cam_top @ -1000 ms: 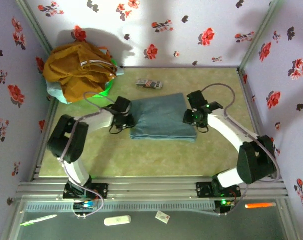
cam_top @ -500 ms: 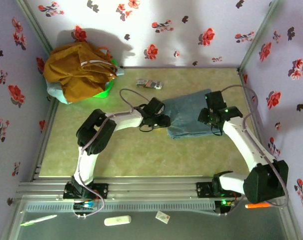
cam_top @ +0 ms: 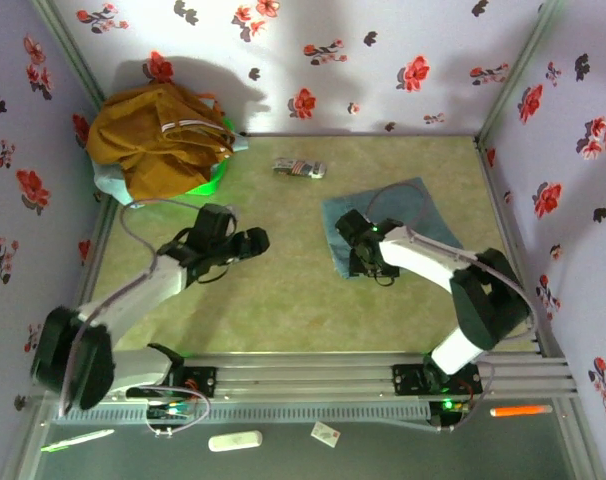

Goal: Fold and stack the trousers

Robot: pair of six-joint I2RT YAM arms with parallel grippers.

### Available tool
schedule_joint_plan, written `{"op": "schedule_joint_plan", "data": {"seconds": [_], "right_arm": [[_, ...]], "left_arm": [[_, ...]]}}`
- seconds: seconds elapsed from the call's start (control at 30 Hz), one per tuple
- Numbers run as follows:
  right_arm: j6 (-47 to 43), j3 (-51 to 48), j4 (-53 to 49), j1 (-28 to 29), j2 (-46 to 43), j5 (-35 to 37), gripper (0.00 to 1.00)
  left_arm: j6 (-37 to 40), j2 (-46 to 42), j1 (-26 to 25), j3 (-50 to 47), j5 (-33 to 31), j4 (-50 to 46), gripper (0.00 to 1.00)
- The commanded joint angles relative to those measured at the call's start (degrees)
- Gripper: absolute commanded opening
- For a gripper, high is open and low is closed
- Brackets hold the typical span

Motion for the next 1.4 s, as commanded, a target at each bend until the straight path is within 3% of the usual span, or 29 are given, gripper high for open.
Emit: {"op": "schedule_joint_plan", "data": {"seconds": [0.0,0.23,0.43,0.63,0.8,0.93,1.1,1.23,1.37], "right_arm": [[2.6,-0.3,4.4,-3.1,4.9,-3.0,0.72],[2.4,2.9,5.4,-14.6,10.1,-3.0,0.68],[-1.0,13.3,4.1,-21.5,17.7,-0.1,0.67],[-9.3,21.9,1.7,-30.1,24.9,-3.0,0.65],[-14.2,19.4,1.7,-31.7,19.4,-2.7,0.68],[-13.6,17.8,-0.7,-32.0,12.4,2.9,0.71],[-10.7,12.2,2.6,-36.6,5.3,0.7,0.72],[-9.7,14.5,1.8,-43.3,7.7,-0.4,0.72],[-11.2,21.9,0.3,-46.4,17.1,-2.0,0.71]], "left_arm": [[-0.1,-7.1,1.1,-6.3,-2.5,-5.6,0.81],[-1.4,-17.8,3.9,-9.9,-2.3,-11.1,0.82],[-1.4,-18.5,4.3,-9.9,-2.3,-11.3,0.83],[-1.5,-18.2,4.4,-9.2,-2.0,-12.1,0.83],[-1.4,-18.0,4.4,-8.8,-2.1,-12.3,0.83],[-1.3,-15.8,4.4,-7.8,-1.8,-11.5,0.83],[-1.2,-11.8,4.4,-6.5,-0.1,-8.1,0.85],[-1.3,-9.0,4.5,-5.2,1.5,-6.6,0.88],[-0.5,-7.1,4.4,-2.8,1.7,-7.2,0.88]]}}
